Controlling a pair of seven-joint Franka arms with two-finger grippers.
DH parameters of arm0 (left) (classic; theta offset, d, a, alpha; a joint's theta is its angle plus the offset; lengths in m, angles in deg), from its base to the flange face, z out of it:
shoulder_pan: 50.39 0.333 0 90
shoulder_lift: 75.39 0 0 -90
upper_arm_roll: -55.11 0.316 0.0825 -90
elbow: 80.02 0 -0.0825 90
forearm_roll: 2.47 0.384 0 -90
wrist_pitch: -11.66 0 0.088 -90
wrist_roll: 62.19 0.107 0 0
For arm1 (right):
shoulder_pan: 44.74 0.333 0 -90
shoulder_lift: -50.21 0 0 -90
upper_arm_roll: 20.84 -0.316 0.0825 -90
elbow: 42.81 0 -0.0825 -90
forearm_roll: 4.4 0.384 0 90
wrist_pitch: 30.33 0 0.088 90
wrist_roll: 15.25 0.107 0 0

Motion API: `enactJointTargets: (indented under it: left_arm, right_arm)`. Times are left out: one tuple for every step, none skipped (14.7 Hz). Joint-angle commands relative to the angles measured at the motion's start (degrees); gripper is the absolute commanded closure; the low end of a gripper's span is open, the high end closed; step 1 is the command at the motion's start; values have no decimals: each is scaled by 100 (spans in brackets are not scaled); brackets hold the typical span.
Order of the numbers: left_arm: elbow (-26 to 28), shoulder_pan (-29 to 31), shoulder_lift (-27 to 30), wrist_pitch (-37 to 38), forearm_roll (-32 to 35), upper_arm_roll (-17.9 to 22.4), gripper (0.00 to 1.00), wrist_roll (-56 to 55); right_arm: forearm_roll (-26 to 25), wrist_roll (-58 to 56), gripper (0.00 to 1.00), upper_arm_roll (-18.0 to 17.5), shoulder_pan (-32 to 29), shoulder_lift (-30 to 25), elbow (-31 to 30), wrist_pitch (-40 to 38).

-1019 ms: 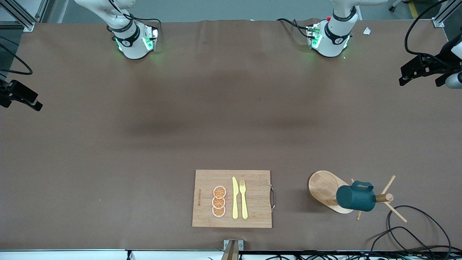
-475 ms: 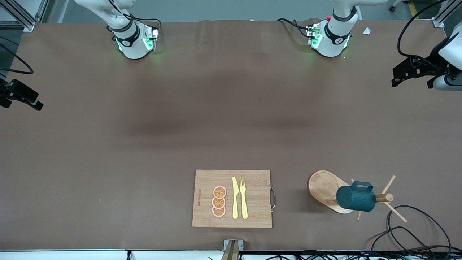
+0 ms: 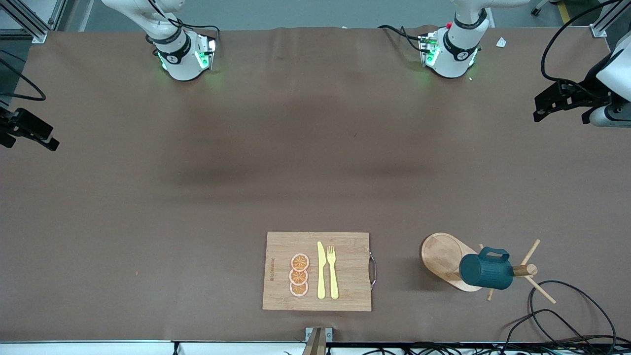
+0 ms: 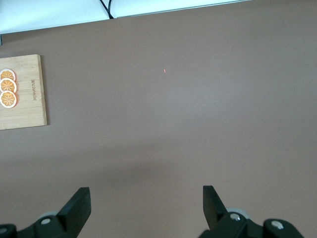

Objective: Pass cup and hang on rack

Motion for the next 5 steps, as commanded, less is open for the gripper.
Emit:
enactJointTargets:
  left_arm:
    - [15, 14, 34, -44, -7, -5, 0, -1]
    - [15, 14, 34, -35, -15, 3, 0, 7]
    - [41, 23, 34, -17, -15, -5, 0, 16]
    - [50, 6, 16, -9, -15, -5, 0, -71]
    - [33, -21, -27, -8, -15, 3, 0, -63]
  right_arm:
    - [10, -73, 0, -37, -48, -207, -240, 83]
    - [10, -73, 0, -37, -48, -207, -240, 83]
    - [10, -73, 0, -37, -48, -207, -240, 83]
    - [10, -73, 0, -37, -48, -207, -240, 83]
    - [10, -64, 0, -37, -48, -207, -240, 92]
